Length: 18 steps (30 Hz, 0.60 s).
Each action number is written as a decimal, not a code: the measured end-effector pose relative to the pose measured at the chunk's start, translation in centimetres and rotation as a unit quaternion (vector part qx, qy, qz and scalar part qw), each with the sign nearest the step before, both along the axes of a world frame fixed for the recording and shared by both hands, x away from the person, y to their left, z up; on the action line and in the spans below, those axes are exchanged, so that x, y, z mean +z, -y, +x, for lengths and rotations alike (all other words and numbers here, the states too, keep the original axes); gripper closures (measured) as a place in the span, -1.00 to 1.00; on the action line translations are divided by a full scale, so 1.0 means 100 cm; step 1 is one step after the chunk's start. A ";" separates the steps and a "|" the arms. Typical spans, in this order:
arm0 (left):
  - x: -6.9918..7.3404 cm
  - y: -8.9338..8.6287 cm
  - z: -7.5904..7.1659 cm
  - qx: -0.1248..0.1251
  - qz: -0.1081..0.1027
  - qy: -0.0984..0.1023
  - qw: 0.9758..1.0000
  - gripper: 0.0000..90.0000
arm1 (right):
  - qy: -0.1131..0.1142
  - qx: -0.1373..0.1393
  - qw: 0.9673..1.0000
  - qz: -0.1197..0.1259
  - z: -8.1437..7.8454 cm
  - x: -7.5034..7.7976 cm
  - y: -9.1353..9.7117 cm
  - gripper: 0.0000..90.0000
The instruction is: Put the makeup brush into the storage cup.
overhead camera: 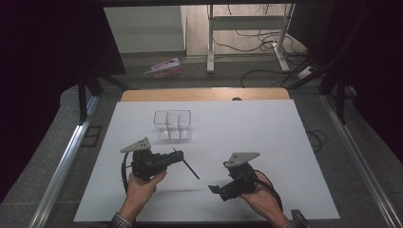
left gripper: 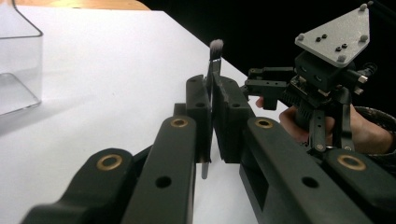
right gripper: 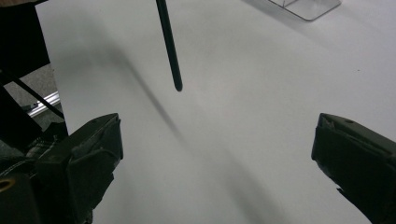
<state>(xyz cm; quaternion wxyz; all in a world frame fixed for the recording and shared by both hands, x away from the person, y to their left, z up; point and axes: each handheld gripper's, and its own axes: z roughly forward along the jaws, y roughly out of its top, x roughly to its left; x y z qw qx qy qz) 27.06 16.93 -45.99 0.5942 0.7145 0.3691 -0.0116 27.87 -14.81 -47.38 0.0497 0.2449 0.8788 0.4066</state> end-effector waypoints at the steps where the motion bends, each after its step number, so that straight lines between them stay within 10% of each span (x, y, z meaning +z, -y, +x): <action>1: 0.000 -0.001 0.000 0.001 0.000 0.001 1.000 0.90 | 0.001 0.000 1.000 -0.001 0.000 0.000 0.001 -0.96; 18: 0.004 -0.014 -0.004 0.025 0.028 0.011 0.999 0.90 | 0.003 -0.014 1.000 -0.018 0.000 0.002 0.014 -1.00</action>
